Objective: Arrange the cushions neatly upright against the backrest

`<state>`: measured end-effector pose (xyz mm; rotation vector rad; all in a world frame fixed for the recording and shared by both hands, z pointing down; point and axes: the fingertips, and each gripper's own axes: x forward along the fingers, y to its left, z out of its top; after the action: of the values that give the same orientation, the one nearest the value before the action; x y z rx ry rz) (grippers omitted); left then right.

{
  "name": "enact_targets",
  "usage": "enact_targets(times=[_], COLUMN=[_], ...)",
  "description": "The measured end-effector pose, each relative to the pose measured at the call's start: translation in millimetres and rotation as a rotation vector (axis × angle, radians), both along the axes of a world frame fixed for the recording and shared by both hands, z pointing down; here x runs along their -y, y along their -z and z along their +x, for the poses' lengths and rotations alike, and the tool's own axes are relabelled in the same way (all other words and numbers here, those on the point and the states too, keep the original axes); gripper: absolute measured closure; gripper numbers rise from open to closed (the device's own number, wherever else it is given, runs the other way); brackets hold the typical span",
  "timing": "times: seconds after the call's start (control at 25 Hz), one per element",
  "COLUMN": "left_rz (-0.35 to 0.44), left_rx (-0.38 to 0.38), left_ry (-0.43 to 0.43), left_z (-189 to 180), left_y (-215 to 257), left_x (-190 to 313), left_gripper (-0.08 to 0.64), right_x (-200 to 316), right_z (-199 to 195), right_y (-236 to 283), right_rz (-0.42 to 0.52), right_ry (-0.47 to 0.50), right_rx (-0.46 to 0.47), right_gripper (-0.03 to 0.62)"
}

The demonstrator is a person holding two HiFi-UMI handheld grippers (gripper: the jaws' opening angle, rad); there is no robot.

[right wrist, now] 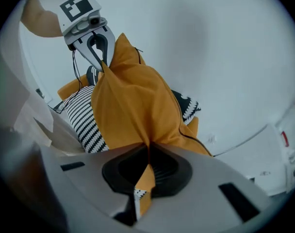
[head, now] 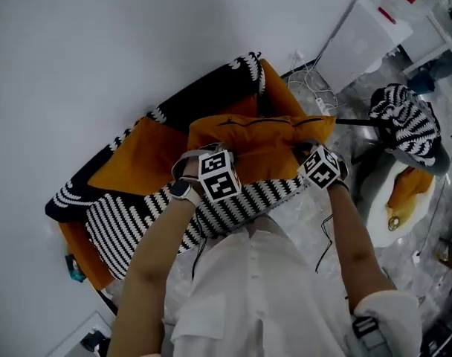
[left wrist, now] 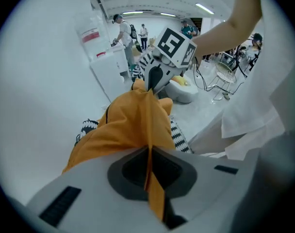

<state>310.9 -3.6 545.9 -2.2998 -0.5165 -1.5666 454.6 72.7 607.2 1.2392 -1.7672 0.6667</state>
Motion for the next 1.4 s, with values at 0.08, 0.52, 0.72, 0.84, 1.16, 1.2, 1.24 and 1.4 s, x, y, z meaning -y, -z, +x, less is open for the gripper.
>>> enact_targets(times=[0.08, 0.52, 0.72, 0.84, 1.16, 1.2, 1.24, 1.4], left_rz=[-0.022, -0.079, -0.076, -0.086, -0.131, -0.125, -0.116, -0.079], left_rx=[-0.031, -0.081, -0.092, -0.114, -0.139, -0.129, -0.118, -0.083], left_ry=[0.029, 0.331, 0.485, 0.572, 0.674, 0.675, 0.675, 0.702], left_z=[-10.2, -150.1, -271.8, -360.1, -621.9, -652.3, -681.8, -791.1], left_y=[15.1, 50.9, 51.6, 51.6, 35.2, 32.0, 28.3, 8.6], left_x=[-5.3, 5.4, 24.4, 51.1, 127.2, 136.1, 144.8, 184.6], left_gripper=[0.541, 0.541, 0.541, 0.541, 0.540, 0.540, 0.540, 0.540], right_x=[-0.2, 43.2, 76.5, 108.3, 180.2, 187.5, 194.7, 230.5], right_z=[-5.9, -130.0, -247.3, -334.2, -595.0, -625.9, -655.7, -764.9], right_y=[21.8, 78.8, 95.1, 105.7, 101.8, 97.9, 93.2, 68.9], right_rz=[0.013, 0.031, 0.025, 0.051, 0.039, 0.032, 0.025, -0.005], right_ry=[0.032, 0.370, 0.565, 0.647, 0.748, 0.756, 0.766, 0.817], right_rx=[-0.020, 0.030, 0.067, 0.079, 0.106, 0.112, 0.118, 0.148], right_gripper=[0.578, 0.578, 0.578, 0.578, 0.580, 0.580, 0.580, 0.580])
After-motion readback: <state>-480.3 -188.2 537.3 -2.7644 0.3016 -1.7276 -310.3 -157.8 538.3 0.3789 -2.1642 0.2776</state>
